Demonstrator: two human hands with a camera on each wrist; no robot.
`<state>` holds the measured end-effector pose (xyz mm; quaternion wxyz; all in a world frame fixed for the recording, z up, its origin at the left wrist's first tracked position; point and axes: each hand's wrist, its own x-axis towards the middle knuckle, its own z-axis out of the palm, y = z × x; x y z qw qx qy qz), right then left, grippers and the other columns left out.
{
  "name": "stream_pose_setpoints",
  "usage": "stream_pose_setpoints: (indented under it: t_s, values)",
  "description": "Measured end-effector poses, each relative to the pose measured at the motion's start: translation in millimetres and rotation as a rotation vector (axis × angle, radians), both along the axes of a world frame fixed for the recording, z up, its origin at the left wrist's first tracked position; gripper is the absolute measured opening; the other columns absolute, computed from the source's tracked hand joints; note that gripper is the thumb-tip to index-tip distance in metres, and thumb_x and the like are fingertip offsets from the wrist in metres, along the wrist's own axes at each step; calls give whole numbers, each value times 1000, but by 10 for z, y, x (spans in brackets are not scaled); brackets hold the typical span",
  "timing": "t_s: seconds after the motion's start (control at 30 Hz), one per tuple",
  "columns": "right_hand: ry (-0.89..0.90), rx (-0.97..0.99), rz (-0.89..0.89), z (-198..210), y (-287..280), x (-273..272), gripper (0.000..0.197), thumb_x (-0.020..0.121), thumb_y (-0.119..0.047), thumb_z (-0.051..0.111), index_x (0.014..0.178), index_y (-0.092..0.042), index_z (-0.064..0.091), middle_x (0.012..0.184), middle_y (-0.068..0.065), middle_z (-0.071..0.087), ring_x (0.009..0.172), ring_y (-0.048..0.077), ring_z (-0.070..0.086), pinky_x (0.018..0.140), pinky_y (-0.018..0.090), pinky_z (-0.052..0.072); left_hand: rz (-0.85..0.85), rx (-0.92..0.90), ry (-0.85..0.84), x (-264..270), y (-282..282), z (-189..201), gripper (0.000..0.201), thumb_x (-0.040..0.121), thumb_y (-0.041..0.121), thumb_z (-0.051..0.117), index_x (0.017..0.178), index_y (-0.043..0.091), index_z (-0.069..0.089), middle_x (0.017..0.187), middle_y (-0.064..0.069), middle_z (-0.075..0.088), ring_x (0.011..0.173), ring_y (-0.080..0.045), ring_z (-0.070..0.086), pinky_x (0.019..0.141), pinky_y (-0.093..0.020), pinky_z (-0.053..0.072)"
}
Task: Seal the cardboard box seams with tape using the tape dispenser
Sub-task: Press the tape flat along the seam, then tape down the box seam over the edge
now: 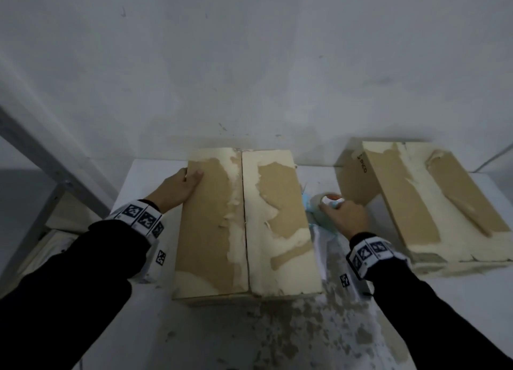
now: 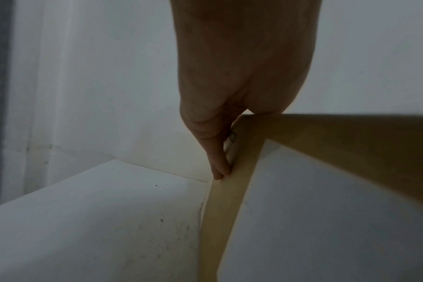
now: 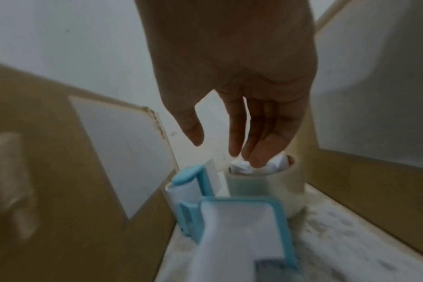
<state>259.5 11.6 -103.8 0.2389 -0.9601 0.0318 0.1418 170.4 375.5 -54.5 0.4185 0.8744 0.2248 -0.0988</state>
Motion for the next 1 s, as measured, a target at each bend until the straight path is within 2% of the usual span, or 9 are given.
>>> stream_pose_setpoints:
  t_s: [0.13,0.2,0.27,0.37,0.43,0.53,0.73,0.83,1.0]
  values:
    - [231,-47,-55,-199,-57,-269,51,75,-63,65,81,-13,59,85,13,63,70,27,60,59,28,49,11,-6,2,-68,-31,-8,66,93,57,30,141,12,35,143,-10,43,129,-29,43,106,-40,34]
    - [305,-15,-49,-277,-32,-377,49,78,-56,68,99,-12,62,98,15,65,74,24,59,54,22,41,20,-16,11,-99,-36,-14,70,91,61,30,141,12,36,142,-10,45,127,-29,45,105,-41,37]
    - [316,5,-72,-385,-7,-413,58,79,-47,71,120,-7,59,119,15,63,96,27,61,66,22,41,28,-24,14,-140,-47,-14,72,89,64,31,139,12,37,140,-11,47,124,-29,47,103,-41,40]
    - [308,159,-191,-449,10,-427,61,77,-42,73,123,-4,60,125,17,62,110,32,60,84,32,46,33,-11,24,-211,-83,3,70,90,61,33,138,11,39,137,-11,49,121,-30,49,98,-39,41]
    - [262,322,-280,-465,10,-428,65,68,-54,73,108,-4,67,113,20,67,102,34,64,86,42,52,22,-4,25,-262,-112,30,67,92,58,33,137,9,39,137,-12,49,120,-30,50,99,-40,42]
    - [140,421,-357,-415,-32,-381,67,48,-62,72,80,-3,68,89,24,71,79,35,69,71,46,57,-8,28,35,-333,-149,83,64,94,54,34,138,7,37,138,-13,48,122,-30,49,102,-40,41]
    - [-117,349,-338,251,-64,-429,65,70,-46,72,117,-4,55,110,23,65,98,36,64,75,35,50,-34,168,0,-413,-272,307,71,95,45,41,147,4,17,150,-15,31,135,-30,35,109,-39,32]
    - [-278,468,-395,570,-19,-458,65,56,-53,65,107,-15,54,99,13,68,82,34,68,74,44,57,-68,236,-174,-391,-404,562,66,95,38,45,146,4,21,151,-17,26,139,-28,29,111,-34,25]
    - [-446,770,-326,1078,155,-585,28,69,-34,71,85,-13,61,69,6,66,49,21,60,54,34,55,-143,104,-363,-296,-676,973,49,96,38,45,136,11,43,143,-7,43,131,-20,40,111,-34,32]
